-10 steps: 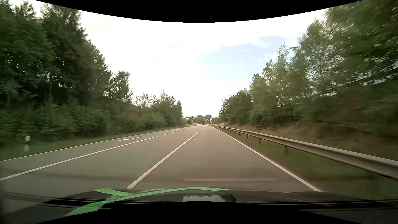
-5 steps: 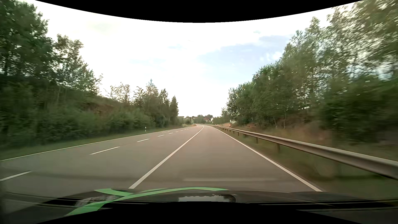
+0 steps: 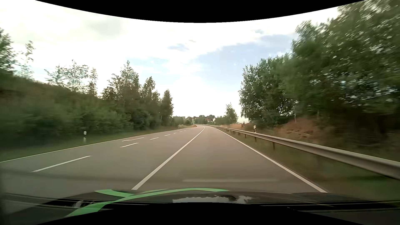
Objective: Follow the waypoints while adhering to traffic rules and regulations
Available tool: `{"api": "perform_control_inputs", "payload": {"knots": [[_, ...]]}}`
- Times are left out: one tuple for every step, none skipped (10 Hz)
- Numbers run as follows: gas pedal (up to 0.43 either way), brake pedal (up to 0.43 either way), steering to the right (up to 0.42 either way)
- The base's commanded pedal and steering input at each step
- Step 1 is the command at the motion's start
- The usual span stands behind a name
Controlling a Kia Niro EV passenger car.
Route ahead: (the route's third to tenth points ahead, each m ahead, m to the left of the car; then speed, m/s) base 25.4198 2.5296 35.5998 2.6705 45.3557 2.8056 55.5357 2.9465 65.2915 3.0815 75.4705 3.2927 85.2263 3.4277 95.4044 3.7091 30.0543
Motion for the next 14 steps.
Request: {"api": "perform_control_inputs", "payload": {"knots": [[0.240,0.000,-0.004],[0.240,0.000,-0.004],[0.240,0.000,-0.004],[0.248,0.000,-0.003],[0.260,0.000,-0.003],[0.260,0.000,-0.003],[0.248,0.000,-0.003],[0.228,0.000,-0.003],[0.209,0.000,-0.003],[0.209,0.000,-0.003],[0.209,0.000,-0.003],[0.220,0.000,-0.003],[0.220,0.000,-0.003],[0.220,0.000,-0.003]]}}
